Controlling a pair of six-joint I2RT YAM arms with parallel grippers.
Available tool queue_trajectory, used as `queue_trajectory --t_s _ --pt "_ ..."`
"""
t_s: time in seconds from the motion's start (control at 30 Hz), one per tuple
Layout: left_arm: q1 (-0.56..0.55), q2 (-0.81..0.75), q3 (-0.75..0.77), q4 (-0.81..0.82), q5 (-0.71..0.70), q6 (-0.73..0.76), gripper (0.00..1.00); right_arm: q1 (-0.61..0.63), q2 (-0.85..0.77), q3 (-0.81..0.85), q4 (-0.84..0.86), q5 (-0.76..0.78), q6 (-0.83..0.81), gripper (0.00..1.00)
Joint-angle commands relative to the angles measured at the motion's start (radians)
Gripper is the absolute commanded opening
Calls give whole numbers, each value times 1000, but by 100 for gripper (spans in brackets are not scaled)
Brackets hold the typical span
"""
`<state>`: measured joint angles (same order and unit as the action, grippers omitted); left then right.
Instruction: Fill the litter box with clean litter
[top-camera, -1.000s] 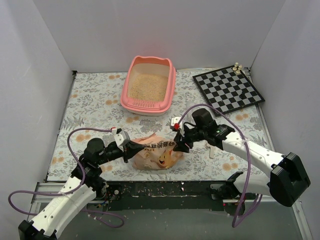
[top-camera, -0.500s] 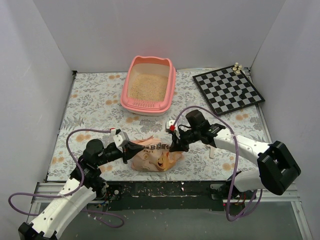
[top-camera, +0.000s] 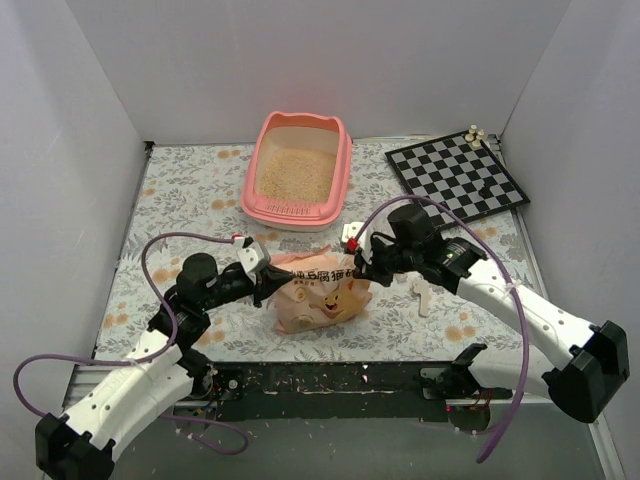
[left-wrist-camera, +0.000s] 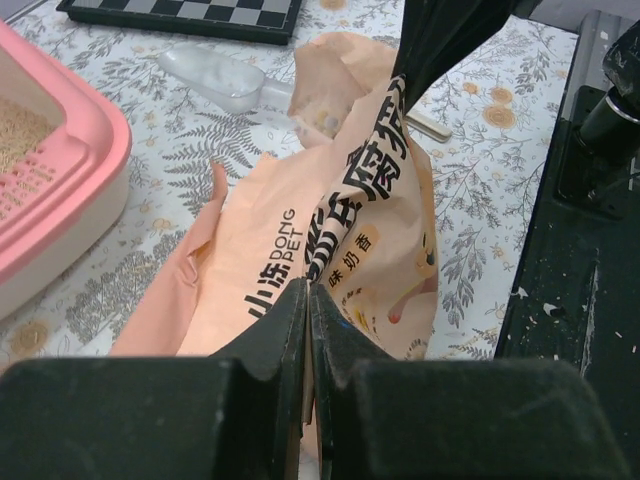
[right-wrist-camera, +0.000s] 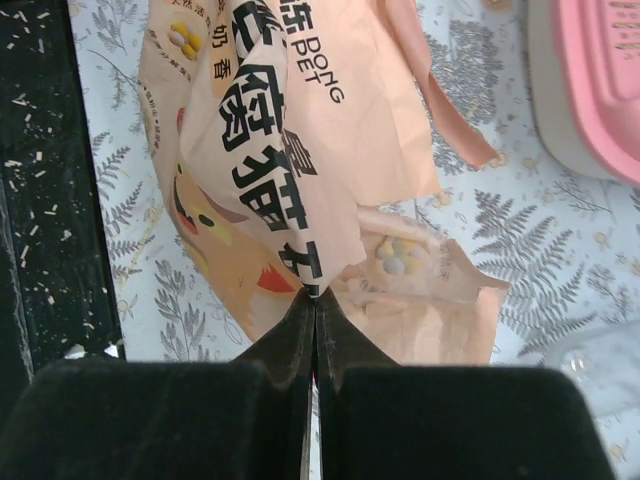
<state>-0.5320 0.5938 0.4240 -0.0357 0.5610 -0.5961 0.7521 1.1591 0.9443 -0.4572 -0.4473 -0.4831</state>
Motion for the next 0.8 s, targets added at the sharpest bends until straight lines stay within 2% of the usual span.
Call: queue_trajectory --t_s 0.0,0.1,0.2,0.23,0.27,0.3,0.43,0.47,0.53,0.77 --pt "18 75 107 99 54 105 0 -26 -76 62 -66 90 -52 1" --pt "30 95 75 134 97 69 0 -28 -107 -25 -61 75 -29 1" --pt "30 48 13 146 96 35 0 -28 -160 -119 -11 90 6 1" --pt "30 28 -4 129 86 27 3 -28 -173 -137 -5 94 14 1" --pt "30 14 -14 103 89 25 16 -28 -182 -147 -1 94 17 1" --pt "30 0 -19 71 111 25 24 -28 -183 -148 -1 98 21 1" --pt "30 -8 -4 56 229 -10 47 -28 -170 -131 -3 98 26 1" --pt "30 12 15 42 250 -5 50 -28 -164 -125 -3 94 28 1" --pt "29 58 59 2 269 21 52 -28 -153 -113 -1 87 31 1" --pt "18 230 170 30 280 74 57 -28 -139 -104 14 71 35 1"
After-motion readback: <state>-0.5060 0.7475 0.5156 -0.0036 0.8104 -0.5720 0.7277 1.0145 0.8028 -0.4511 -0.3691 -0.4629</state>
